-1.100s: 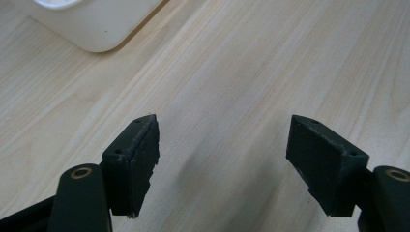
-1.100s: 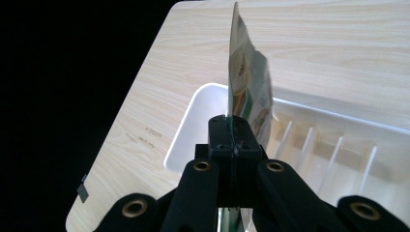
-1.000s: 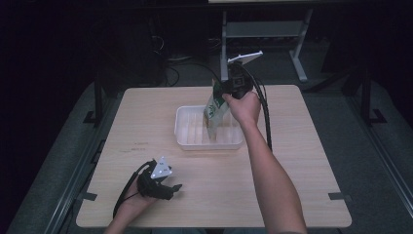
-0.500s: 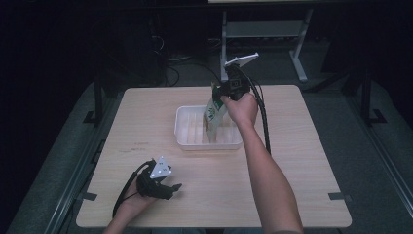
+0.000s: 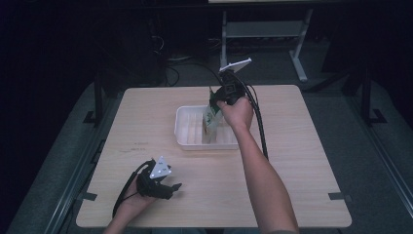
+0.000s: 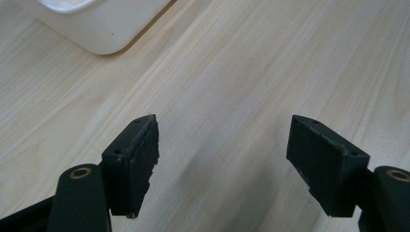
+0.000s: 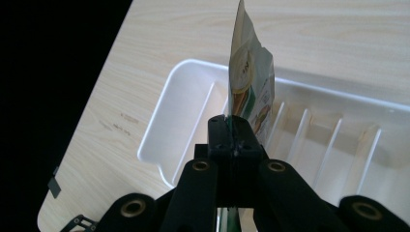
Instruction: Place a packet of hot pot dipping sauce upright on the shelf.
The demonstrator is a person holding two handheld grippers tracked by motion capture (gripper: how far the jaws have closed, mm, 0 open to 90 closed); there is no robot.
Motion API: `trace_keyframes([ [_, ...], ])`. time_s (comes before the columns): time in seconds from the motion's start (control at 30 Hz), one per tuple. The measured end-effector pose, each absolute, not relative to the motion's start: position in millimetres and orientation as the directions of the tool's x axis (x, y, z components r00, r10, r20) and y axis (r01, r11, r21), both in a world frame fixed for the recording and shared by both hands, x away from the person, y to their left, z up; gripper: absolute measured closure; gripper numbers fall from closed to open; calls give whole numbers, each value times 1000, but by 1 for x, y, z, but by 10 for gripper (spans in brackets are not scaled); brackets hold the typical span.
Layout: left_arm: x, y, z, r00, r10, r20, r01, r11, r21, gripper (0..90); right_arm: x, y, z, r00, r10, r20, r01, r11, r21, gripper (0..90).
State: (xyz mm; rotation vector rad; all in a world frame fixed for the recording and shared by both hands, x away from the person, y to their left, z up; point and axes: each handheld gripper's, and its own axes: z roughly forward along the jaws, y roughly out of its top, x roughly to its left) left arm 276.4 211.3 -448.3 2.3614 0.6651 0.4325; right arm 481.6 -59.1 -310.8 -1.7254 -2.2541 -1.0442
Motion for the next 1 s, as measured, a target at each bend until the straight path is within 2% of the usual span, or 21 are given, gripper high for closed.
trace_keyframes([
  [0.47, 277, 211, -448, 816, 561, 135, 349, -667, 659, 262, 479, -51, -320, -374, 820, 434, 891, 189, 412, 851],
  [1.0, 277, 212, -448, 813, 566, 137, 350, -663, 662, 260, 476, -57, -318, -395, 794, 463, 890, 206, 406, 783],
])
